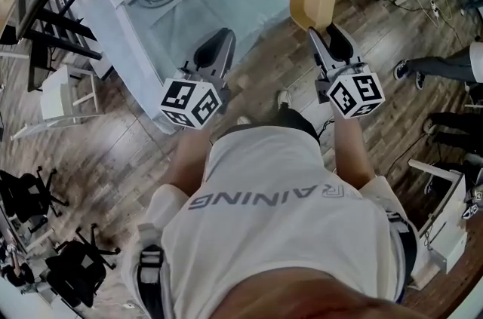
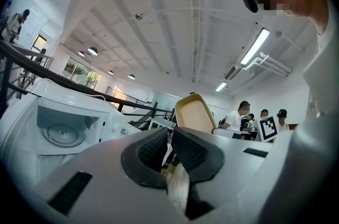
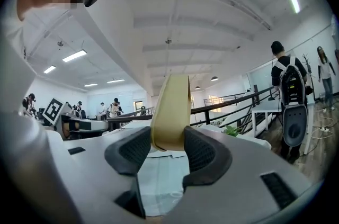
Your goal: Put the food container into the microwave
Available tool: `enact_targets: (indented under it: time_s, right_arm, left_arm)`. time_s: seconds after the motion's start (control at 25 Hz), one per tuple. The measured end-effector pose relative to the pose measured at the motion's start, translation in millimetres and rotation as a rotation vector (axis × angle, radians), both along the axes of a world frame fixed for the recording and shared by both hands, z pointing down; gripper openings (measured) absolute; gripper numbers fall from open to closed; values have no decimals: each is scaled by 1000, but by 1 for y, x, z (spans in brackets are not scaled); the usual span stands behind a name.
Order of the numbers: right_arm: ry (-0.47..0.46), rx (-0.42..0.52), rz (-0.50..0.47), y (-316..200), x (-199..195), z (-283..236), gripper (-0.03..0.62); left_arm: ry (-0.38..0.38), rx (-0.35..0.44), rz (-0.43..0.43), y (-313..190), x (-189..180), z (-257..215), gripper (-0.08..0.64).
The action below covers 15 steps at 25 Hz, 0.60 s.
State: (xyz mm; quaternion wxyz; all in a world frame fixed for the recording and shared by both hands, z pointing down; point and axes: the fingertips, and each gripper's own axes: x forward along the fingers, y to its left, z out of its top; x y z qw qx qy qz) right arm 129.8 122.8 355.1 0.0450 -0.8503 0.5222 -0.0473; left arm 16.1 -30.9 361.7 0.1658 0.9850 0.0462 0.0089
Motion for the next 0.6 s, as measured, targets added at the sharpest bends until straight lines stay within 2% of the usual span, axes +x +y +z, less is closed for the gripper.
enact_targets:
  time_s: [0.2, 0.6]
  right_arm:
    - [14, 0, -75, -25, 7, -4, 209]
    - [26, 17, -294, -114, 52, -15, 209]
  left_arm:
    - [3, 7, -55, -13, 0, -3, 60]
    - [-10, 15, -282, -77, 13, -8, 60]
